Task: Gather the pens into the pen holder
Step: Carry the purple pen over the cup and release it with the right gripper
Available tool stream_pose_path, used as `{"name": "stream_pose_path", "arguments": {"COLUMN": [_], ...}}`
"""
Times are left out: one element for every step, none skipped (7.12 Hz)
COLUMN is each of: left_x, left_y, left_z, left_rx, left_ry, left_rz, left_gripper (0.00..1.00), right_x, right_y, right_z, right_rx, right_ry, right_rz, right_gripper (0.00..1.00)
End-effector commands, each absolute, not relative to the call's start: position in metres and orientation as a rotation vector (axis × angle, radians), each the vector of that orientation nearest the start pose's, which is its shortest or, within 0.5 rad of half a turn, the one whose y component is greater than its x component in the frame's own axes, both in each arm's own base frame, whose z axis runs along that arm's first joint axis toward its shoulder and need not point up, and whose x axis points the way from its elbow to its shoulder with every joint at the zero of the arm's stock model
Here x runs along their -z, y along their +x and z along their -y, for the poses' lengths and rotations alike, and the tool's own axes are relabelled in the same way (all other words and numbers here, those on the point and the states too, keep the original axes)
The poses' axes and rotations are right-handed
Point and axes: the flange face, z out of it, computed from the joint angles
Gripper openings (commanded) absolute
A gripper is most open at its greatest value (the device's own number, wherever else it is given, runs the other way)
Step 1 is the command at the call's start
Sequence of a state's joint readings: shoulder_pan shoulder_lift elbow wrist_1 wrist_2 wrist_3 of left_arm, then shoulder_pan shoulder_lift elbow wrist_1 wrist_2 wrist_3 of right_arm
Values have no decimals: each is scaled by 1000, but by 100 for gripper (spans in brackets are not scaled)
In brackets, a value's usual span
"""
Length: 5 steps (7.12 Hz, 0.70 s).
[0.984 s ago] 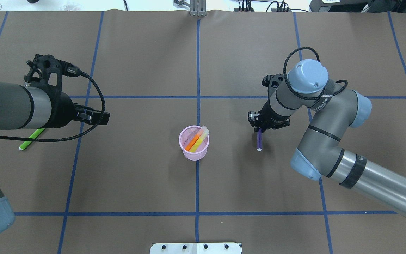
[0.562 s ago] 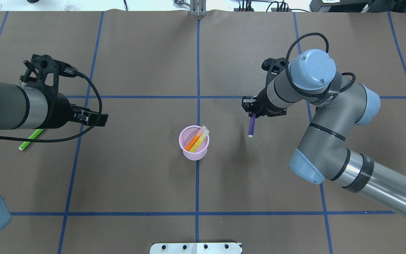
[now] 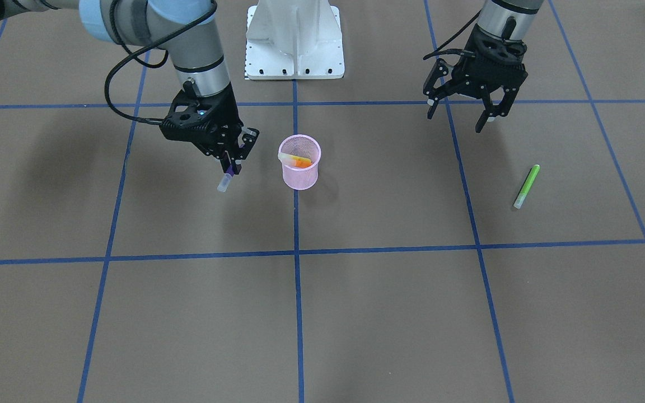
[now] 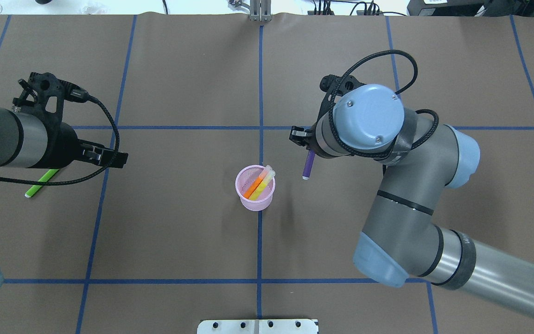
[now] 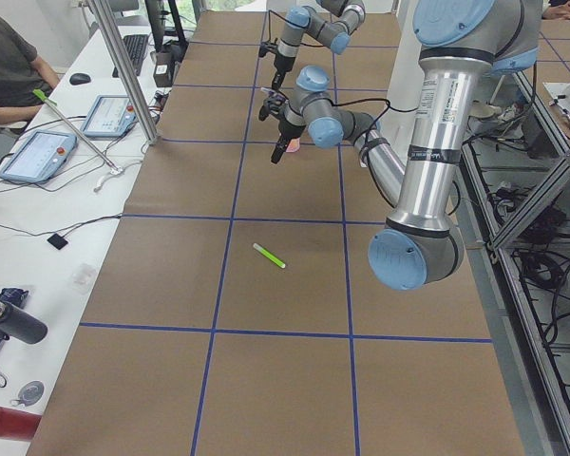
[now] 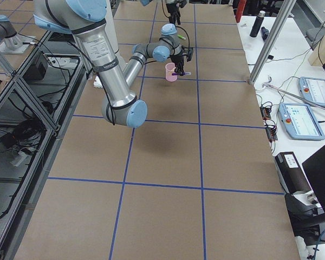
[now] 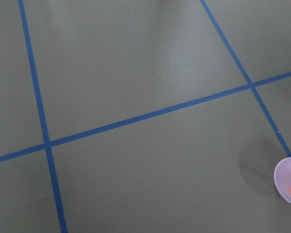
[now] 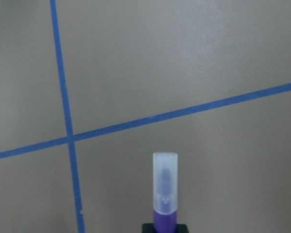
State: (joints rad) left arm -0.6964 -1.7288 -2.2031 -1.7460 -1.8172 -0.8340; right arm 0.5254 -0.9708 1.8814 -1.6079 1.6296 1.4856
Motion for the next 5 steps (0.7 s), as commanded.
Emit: {"name": "stream_pose_path", "arguments": {"left_x": [-295,-301,-304,-306,-306], "left_y": [303,305,307,308,307], "left_z": [395,397,399,399,399], "left_rx": [-153,-152,-151,-151,-149], "left_ry": [432,424,419,417,417], "left_rz": [-847,-838,-832,-830,-829], "left_gripper": [99,99,99,99,99], "right_x": [-160,-139,-131,-119,-124], "right_y": [-489,-499,-503,-519,-541], "right_z": [408,399,394,379,363], "right_rx": [-472,-471,-480,-485,-477], "right_ry": [240,278,305,388,457], "right_rz": [854,842,851,847,817], "right_gripper": [0,0,0,0,0]}}
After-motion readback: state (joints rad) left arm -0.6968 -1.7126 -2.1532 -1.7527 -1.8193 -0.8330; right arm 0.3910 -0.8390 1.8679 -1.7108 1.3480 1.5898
